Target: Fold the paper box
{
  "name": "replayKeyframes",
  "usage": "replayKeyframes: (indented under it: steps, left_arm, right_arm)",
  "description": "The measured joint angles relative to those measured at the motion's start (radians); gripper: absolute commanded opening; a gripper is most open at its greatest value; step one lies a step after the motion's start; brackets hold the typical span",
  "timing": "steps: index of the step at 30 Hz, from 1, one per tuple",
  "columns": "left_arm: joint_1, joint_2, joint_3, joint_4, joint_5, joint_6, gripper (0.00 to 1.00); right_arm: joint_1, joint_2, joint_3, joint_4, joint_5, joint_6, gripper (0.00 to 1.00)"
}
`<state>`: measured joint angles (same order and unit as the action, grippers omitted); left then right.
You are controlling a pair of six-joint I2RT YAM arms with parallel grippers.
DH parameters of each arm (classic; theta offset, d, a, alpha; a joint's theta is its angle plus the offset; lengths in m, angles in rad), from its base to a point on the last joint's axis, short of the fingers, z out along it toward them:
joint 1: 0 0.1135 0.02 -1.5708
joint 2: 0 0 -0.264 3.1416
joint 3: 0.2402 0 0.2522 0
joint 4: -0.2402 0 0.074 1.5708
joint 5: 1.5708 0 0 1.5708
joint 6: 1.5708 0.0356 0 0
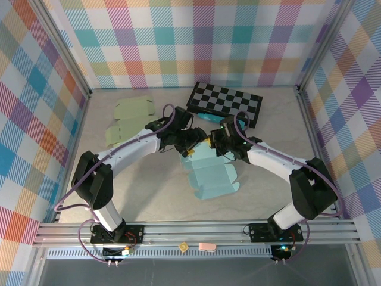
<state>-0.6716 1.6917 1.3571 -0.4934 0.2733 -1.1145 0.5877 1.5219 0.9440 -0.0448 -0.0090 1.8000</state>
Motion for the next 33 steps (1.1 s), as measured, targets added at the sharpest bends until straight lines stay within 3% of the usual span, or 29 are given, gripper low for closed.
replayKeyframes:
  steps: [11,16,17,20,22,26,33]
  left_arm:
    - [0.006,-0.015,-0.023,0.089,0.042,-0.023,0.72]
    - [0.025,-0.145,-0.053,0.079,0.028,0.008,0.71]
    - [0.036,-0.193,-0.069,0.076,0.023,0.014,0.67]
    - [0.113,-0.362,-0.159,0.076,0.026,0.04,0.35]
    - [0.19,-0.436,-0.234,0.078,0.034,0.054,0.2]
    - [0.301,-0.433,-0.407,0.127,0.064,0.066,0.11]
    - [0.309,-0.276,-0.593,0.36,0.15,0.044,0.08]
  right_arm:
    - [-0.003,0.0,-0.003,0.003,-0.004,0.003,0.0]
    - [-0.013,0.0,-0.002,0.002,-0.005,0.003,0.0]
    - [-0.014,0.0,-0.002,-0.002,-0.005,0.003,0.0]
    - [-0.021,-0.005,0.009,-0.029,-0.003,0.019,0.0]
    - [-0.028,-0.011,0.024,-0.052,-0.003,0.032,0.0]
    - [-0.047,-0.029,0.062,-0.089,-0.004,0.075,0.0]
    - [-0.085,-0.06,0.188,-0.267,-0.01,0.147,0.0]
